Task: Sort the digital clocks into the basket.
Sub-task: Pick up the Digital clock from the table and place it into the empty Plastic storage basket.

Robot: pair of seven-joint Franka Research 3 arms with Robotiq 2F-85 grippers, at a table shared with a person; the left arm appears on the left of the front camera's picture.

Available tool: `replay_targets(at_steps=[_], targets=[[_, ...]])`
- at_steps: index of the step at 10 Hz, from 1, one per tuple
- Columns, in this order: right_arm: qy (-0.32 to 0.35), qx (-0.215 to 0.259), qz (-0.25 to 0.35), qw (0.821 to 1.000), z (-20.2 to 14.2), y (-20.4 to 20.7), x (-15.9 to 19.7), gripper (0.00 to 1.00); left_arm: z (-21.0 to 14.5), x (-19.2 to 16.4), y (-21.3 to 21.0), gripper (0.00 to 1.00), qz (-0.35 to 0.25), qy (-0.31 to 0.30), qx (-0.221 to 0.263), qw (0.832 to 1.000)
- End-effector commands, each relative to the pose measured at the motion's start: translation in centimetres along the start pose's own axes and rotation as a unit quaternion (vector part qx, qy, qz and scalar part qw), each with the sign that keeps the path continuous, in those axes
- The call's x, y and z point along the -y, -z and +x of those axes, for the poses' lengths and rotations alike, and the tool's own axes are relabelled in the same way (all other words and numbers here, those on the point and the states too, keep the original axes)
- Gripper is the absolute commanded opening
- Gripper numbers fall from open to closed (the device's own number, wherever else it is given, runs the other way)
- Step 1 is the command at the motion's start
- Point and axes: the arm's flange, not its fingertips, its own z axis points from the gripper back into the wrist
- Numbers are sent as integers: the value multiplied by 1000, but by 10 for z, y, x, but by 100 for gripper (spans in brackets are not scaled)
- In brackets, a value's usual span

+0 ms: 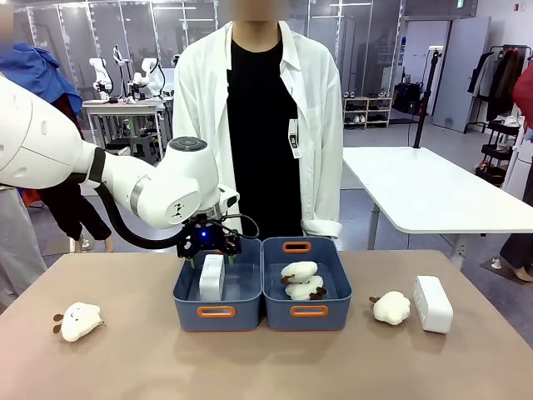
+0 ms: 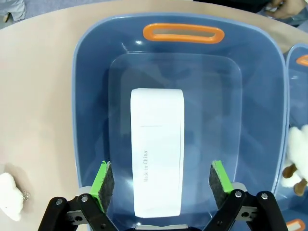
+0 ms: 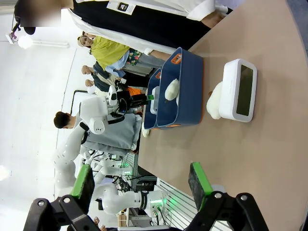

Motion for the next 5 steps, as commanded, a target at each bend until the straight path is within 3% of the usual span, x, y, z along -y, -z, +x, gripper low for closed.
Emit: replay_targets(at_steps=[1,3,5], targets=[[-8,3,6,1000,0,-1,-3,100,3,-17,-38,100,-43,-24,-41,998],[-8,3,6,1000,0,-1,-3,100,-23,-77,-127,100,-136,-53,-84,986],[-8,3,6,1000,0,-1,-3,100,-64,-155,-174,100,-214,-63,-125,967]])
